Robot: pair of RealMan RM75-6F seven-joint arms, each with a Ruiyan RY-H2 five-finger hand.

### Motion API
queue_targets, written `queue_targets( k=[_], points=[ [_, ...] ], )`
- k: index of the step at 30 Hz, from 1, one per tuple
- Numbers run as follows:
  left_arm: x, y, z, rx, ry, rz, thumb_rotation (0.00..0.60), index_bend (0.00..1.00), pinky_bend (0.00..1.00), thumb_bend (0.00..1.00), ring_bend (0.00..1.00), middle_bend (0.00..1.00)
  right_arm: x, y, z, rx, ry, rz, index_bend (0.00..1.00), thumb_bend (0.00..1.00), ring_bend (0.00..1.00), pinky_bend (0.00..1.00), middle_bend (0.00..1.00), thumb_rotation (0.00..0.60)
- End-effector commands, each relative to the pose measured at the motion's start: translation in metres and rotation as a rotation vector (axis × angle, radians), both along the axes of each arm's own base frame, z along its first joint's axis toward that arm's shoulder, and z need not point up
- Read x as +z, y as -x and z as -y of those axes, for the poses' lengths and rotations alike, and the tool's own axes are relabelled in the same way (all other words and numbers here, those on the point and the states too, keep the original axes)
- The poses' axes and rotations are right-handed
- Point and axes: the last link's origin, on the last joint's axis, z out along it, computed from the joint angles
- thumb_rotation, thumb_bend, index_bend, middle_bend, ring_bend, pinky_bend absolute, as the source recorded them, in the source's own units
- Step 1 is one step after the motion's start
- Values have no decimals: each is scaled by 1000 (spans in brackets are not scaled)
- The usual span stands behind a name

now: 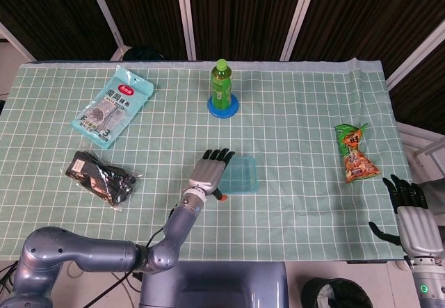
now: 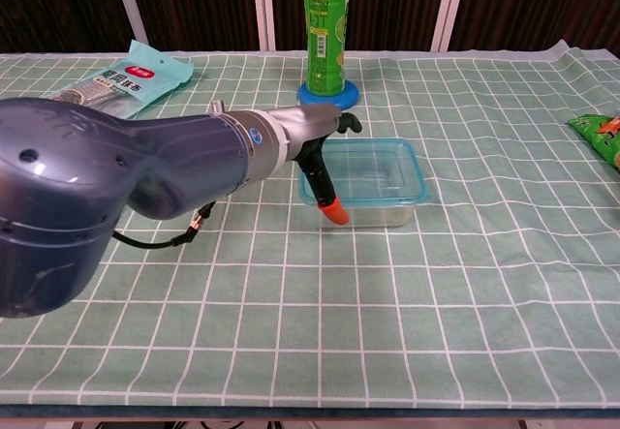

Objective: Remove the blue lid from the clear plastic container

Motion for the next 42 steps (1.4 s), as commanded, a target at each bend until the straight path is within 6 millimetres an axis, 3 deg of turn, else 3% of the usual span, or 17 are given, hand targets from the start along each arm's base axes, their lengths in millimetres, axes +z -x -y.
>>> queue_targets(
  k=[1, 5, 8, 16, 25, 31, 42],
  points=[
    [-8, -7, -2, -9, 15, 14, 600, 11, 128, 10, 16, 4, 0, 0, 0, -2, 0, 0, 0, 329, 0, 0, 0, 600],
    [-14, -11, -6, -32, 2, 22, 600, 190, 348, 110, 218, 190, 0, 0, 0, -3, 0, -1, 0, 329, 0, 0, 0, 600],
    [-16, -13, -8, -56, -10, 30, 600, 267, 406, 140, 305, 277, 0, 0, 0, -7, -2, -5, 0, 329, 0, 0, 0, 600],
    [-2, -4, -12, -185, 20, 8, 600, 291, 412, 140, 305, 301, -1, -4, 1, 9, 5, -11, 0, 329, 0, 0, 0, 600],
    [30, 26, -27, -320, 181, -39, 600, 292, 399, 140, 285, 300, -14, -20, 4, 51, -10, -12, 0, 329, 0, 0, 0, 600],
    [33, 31, -33, -345, 206, -26, 600, 292, 397, 134, 283, 297, -42, -43, 12, 118, -59, -3, 0, 329, 0, 0, 0, 600],
    [22, 24, -32, -393, 240, -5, 600, 291, 396, 130, 278, 293, -121, -106, 24, 226, -185, 81, 0, 327, 0, 0, 0, 600]
  ],
)
